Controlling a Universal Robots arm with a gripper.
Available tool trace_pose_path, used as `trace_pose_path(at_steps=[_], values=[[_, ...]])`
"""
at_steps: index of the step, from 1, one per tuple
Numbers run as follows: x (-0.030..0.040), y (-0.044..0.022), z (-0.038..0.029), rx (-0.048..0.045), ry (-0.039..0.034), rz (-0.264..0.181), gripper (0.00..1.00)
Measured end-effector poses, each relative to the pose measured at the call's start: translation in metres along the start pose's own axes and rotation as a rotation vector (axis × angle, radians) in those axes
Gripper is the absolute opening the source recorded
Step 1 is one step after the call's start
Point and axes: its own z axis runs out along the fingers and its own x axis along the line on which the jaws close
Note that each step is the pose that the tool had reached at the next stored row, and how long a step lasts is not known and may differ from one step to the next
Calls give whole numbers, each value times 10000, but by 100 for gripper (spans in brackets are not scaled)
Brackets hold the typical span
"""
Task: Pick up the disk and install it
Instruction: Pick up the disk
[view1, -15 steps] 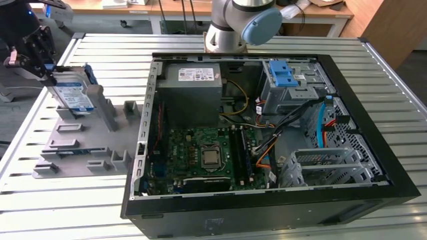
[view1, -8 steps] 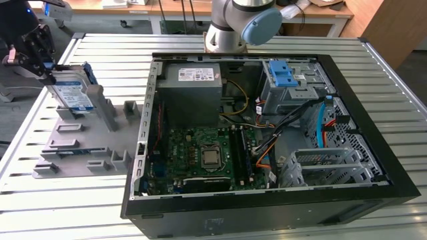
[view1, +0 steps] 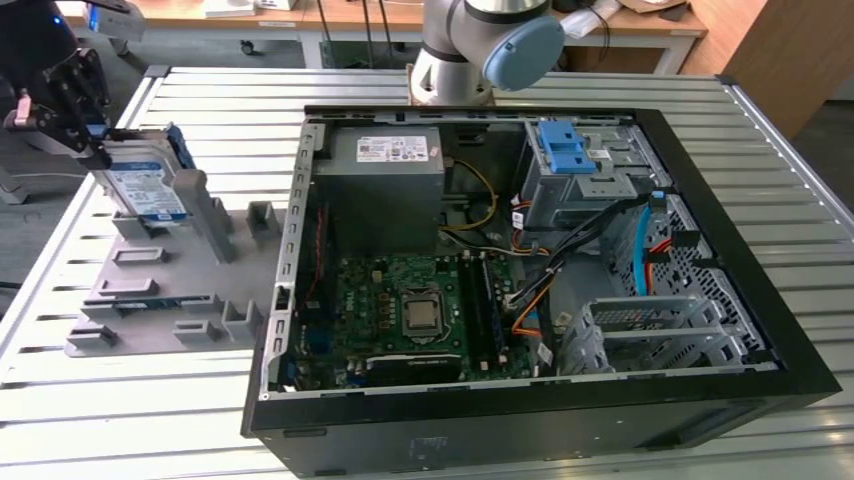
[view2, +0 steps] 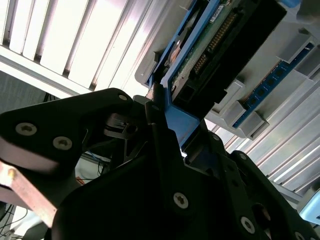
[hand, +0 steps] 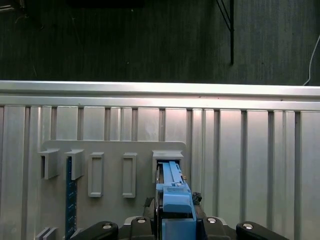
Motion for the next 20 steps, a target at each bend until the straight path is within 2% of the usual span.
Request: trace_pose_path(at_steps=[20], values=[[0,0,-48,0,0,0,36]])
